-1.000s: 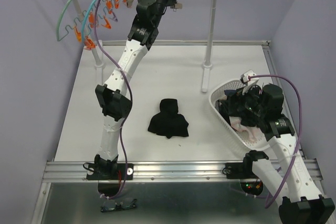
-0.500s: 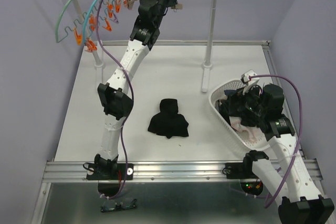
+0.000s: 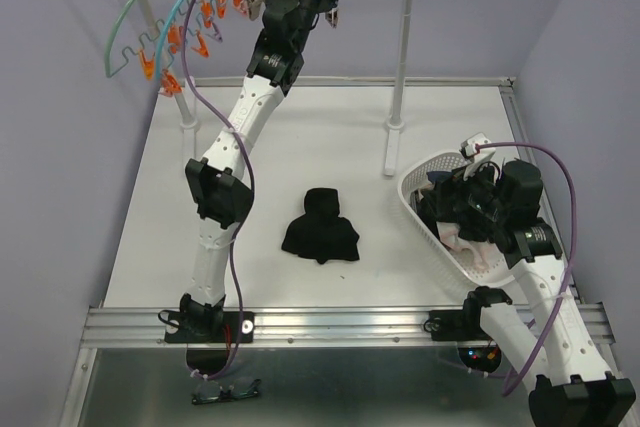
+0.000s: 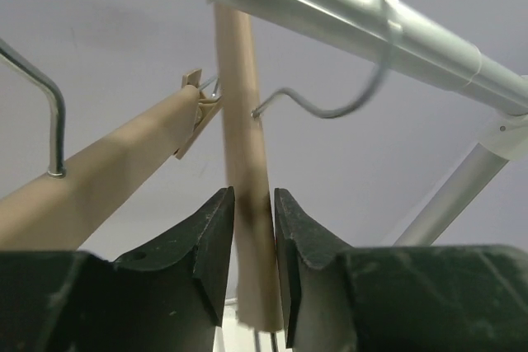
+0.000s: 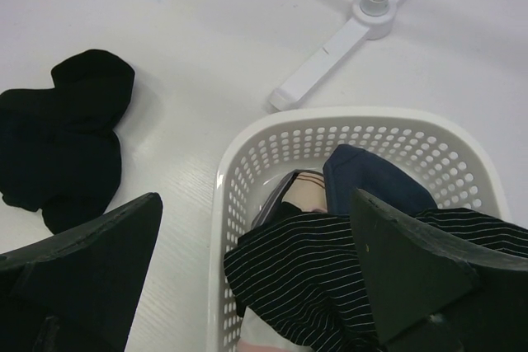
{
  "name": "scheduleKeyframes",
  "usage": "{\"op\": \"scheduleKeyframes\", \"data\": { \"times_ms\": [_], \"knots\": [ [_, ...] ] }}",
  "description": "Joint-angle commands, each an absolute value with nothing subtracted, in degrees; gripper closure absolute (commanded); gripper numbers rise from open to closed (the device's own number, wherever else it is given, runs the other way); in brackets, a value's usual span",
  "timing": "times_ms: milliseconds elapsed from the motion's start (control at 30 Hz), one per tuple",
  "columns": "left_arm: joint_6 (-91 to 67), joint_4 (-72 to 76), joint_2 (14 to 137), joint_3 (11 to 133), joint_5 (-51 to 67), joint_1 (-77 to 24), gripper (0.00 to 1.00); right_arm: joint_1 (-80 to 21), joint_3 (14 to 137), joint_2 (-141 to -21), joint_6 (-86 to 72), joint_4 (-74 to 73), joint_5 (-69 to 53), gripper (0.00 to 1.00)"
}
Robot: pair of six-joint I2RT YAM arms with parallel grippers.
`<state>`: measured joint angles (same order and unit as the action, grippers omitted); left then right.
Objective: Remove the underwear clipped to the hanger
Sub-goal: Place the hanger at the clothesline, then pick up the underwear from the center of the board.
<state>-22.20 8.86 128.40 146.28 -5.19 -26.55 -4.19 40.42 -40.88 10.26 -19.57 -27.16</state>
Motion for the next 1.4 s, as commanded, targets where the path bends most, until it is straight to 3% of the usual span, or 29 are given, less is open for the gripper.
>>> {"op": "scheduleKeyframes", "data": {
  "times_ms": [0, 300, 800, 1133, 1367],
  "knots": [
    [-21.8, 11.8, 122.1, 147.3, -5.6, -26.5, 0.62, -3.7, 39.6, -40.1, 9.9, -16.8, -27.9, 0.00],
    [-21.7, 10.8, 119.6, 145.6, -4.6, -27.2, 0.56, -3.4, 39.5, -39.7, 10.3, -16.9, -27.8, 0.00],
    [-19.7, 8.4, 111.0, 140.9, -2.8, -27.2, 0.25, -3.2, 38.9, -38.4, 13.4, -17.4, -30.3, 0.00],
    [-13.9, 5.9, 102.3, 134.0, -0.4, -27.2, 0.24, -3.1, 38.1, -35.2, 23.4, -22.0, -41.3, 0.00],
    [-9.1, 5.4, 87.4, 114.6, 4.1, -27.2, 0.24, -3.1, 37.2, -36.4, 30.5, -26.3, -52.1, 0.00]
  ]
}}
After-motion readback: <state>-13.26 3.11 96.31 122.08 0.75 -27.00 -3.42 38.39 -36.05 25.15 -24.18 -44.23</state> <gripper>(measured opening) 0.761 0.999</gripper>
